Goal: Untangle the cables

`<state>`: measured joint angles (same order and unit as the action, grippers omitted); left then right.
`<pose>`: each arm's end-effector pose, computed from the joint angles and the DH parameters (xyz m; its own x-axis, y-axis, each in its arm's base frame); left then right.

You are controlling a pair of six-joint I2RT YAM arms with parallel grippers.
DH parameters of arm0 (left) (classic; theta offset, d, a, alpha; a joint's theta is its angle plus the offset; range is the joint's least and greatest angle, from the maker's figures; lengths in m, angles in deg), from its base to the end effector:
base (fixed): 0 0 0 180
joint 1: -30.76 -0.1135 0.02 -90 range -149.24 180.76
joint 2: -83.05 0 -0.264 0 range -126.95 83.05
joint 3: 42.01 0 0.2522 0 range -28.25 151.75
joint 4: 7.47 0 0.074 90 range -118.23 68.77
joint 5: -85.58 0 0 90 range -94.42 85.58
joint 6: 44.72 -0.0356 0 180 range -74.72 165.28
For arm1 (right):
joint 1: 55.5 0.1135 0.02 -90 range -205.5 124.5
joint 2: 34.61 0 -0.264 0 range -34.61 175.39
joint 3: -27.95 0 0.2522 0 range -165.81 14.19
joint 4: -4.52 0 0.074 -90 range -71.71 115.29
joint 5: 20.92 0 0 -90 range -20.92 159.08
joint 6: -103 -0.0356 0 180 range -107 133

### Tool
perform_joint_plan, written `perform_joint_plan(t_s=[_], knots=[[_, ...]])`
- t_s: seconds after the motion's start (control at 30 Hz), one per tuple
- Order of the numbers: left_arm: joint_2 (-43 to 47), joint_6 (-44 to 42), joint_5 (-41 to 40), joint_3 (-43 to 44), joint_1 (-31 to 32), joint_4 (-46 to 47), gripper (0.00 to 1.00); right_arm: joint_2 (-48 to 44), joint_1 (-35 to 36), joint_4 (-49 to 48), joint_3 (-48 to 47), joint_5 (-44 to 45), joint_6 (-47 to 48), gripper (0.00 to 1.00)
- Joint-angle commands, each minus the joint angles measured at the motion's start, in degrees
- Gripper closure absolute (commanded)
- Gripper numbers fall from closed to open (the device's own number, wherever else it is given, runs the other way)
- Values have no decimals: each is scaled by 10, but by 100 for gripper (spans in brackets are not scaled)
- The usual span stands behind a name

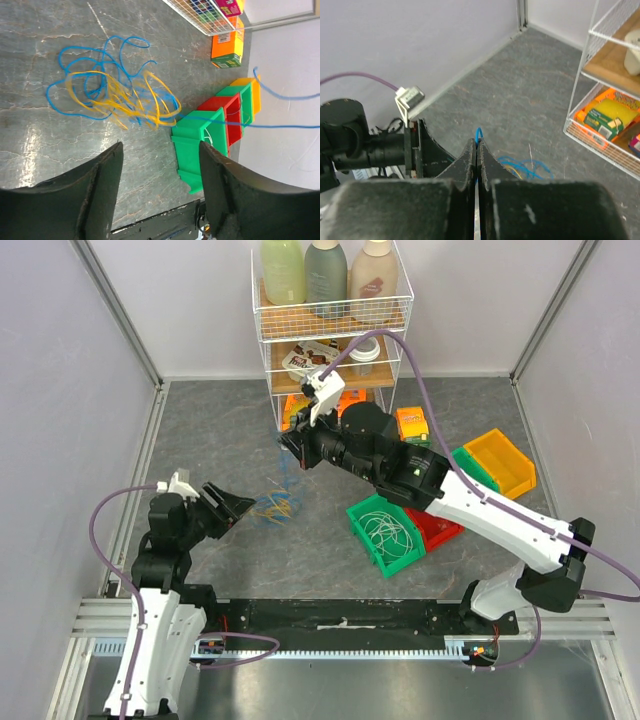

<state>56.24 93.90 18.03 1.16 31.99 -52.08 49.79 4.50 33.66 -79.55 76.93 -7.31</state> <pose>0.1202 -0.0162 0.2530 -0.5801 -0.6812 -0.4467 -0.1196 0.6137 -0.7805 0.1716 0.2876 0.4637 -0.3235 0.1273 -0.9376 -0.7226 0.6065 0.3317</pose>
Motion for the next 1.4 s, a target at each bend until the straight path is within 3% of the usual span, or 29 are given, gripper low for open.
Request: perform_joint_plan(t_s=[0.0, 0.13, 0.27, 0.47, 0.77, 1.1, 1.2, 1.3, 1.37], knots=[[7, -11, -41, -15, -3, 1, 34, -37, -1, -42, 45, 29, 9, 100], [-30, -8, -44, -47, -3, 44, 33, -45, -1, -47, 114, 35, 5, 100], [-160, -8, -34, -58, -2, 110, 32, -59, -1, -81, 209, 34, -9, 100], [-359, -26, -57, -17, 6, 168, 43, -50, -1, -91, 296, 59, -17, 100], [-459, -34, -188, 34, 88, 152, 39, -62, -4, -125, 341, 52, -13, 100], [-563, -61, -268, 102, 113, 129, 45, -71, -9, -147, 373, 39, -21, 99], [-591, -63, -262, 120, 115, 134, 65, -58, -9, -149, 379, 26, -32, 100], [-581, -63, -286, 123, 116, 122, 97, -39, -9, -181, 387, -5, -51, 99], [-537, -55, -314, 115, 116, 111, 98, -22, -9, -193, 389, -34, -60, 98]])
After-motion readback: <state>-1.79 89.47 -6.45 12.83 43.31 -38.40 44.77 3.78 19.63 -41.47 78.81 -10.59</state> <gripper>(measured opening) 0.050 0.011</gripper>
